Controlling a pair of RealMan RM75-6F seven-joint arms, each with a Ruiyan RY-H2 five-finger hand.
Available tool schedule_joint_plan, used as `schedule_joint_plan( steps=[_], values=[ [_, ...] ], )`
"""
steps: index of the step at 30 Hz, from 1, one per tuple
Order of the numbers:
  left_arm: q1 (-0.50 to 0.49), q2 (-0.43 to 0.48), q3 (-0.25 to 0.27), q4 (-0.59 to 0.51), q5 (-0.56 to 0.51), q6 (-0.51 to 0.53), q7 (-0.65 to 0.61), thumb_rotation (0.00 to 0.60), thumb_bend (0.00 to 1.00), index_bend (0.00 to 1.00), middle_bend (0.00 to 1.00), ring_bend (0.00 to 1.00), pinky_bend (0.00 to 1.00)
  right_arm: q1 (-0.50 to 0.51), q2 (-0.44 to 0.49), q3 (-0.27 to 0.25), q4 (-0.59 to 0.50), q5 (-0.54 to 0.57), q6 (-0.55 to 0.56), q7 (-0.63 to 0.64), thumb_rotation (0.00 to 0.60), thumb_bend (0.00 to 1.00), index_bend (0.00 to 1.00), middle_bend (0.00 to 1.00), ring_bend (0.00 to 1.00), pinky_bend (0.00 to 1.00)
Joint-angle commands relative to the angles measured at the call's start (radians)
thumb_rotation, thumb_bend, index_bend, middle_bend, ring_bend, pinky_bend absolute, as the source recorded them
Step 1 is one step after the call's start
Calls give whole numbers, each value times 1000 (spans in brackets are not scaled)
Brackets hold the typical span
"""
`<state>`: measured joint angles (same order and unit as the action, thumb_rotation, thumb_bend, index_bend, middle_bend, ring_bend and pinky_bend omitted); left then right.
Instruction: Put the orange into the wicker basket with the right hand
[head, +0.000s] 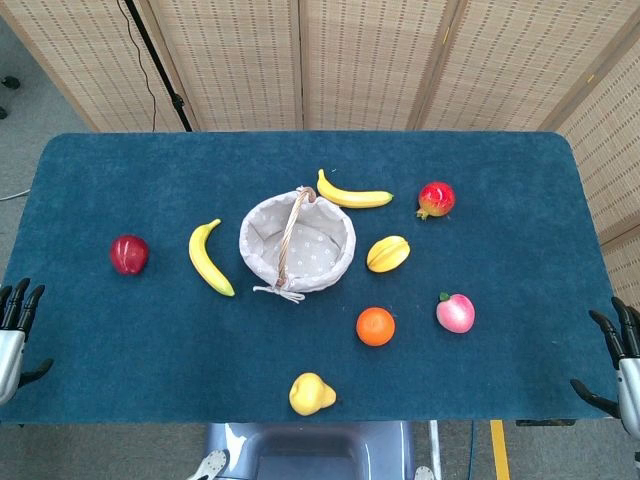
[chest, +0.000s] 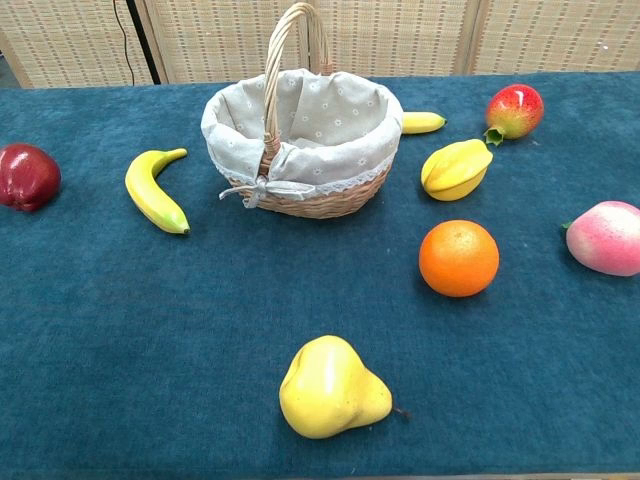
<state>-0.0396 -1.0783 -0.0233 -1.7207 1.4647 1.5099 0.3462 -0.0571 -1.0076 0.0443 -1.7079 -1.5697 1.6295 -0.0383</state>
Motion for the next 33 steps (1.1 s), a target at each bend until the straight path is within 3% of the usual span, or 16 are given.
schedule_joint_plan(
  steps=[1, 7, 13, 23, 27, 33],
  values=[
    [-1, 1, 0, 0, -2, -2, -2, 600, 0, 0, 0, 0, 0, 0, 1, 0, 0, 2, -2, 2, 600, 0, 125, 0, 0, 0],
    [0, 3, -1, -2, -2, 2, -3, 600, 0, 0, 0, 0, 0, 0, 4, -6, -2, -11, -3, 12, 600, 0, 126, 0, 0, 0],
    [4, 6, 7, -5, 16, 8, -15, 600, 0, 0, 0, 0, 0, 18, -1, -33, -30, -98, -12, 37, 600, 0, 124, 0, 0, 0],
    [-7, 14, -4, -1, -11, -17, -44, 600, 0, 0, 0, 0, 0, 96, 30, -112, -169, -276, -157, -58, 600, 0, 108, 0, 0, 0],
    [-9, 16, -8, 2, -25, -24, -55, 600, 0, 0, 0, 0, 0, 140, 18, -120, -206, -282, -242, -71, 600, 0, 104, 0, 0, 0],
    [-9, 20, -11, 2, -29, -20, -63, 600, 0, 0, 0, 0, 0, 208, -49, -89, -209, -230, -348, -89, 600, 0, 105, 0, 1, 6]
  ],
)
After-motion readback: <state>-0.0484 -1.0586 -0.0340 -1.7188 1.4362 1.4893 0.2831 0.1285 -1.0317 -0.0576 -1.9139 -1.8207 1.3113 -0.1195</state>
